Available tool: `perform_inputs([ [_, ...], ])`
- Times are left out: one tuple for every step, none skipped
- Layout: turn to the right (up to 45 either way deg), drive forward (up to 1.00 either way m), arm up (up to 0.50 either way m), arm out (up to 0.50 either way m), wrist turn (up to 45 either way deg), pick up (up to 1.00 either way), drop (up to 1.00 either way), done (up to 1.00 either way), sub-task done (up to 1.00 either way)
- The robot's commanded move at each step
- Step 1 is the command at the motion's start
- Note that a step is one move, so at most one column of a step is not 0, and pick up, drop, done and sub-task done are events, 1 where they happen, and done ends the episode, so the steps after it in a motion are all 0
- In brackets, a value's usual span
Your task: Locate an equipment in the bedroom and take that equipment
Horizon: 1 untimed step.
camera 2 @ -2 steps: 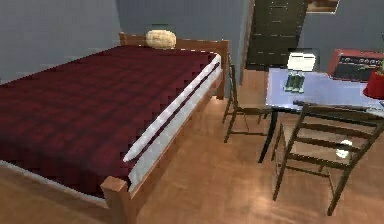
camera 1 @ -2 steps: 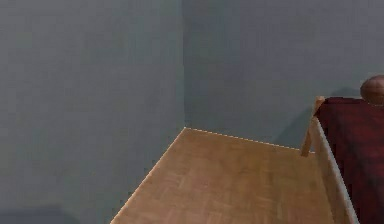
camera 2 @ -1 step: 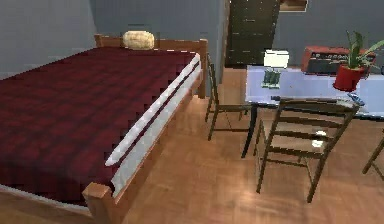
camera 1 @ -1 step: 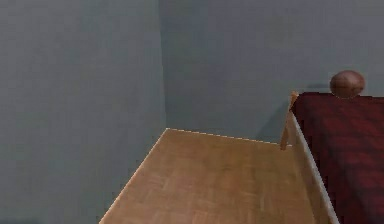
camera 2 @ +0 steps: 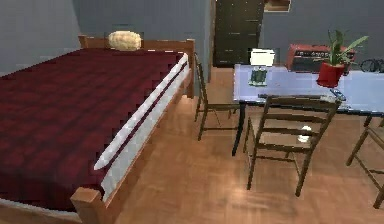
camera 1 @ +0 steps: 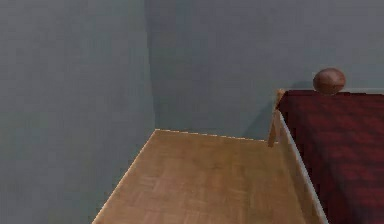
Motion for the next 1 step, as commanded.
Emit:
perform_inputs([
  [0.0,1.00,0.00,0.00,0.0,0.00,0.00,0.00,0.00],
])
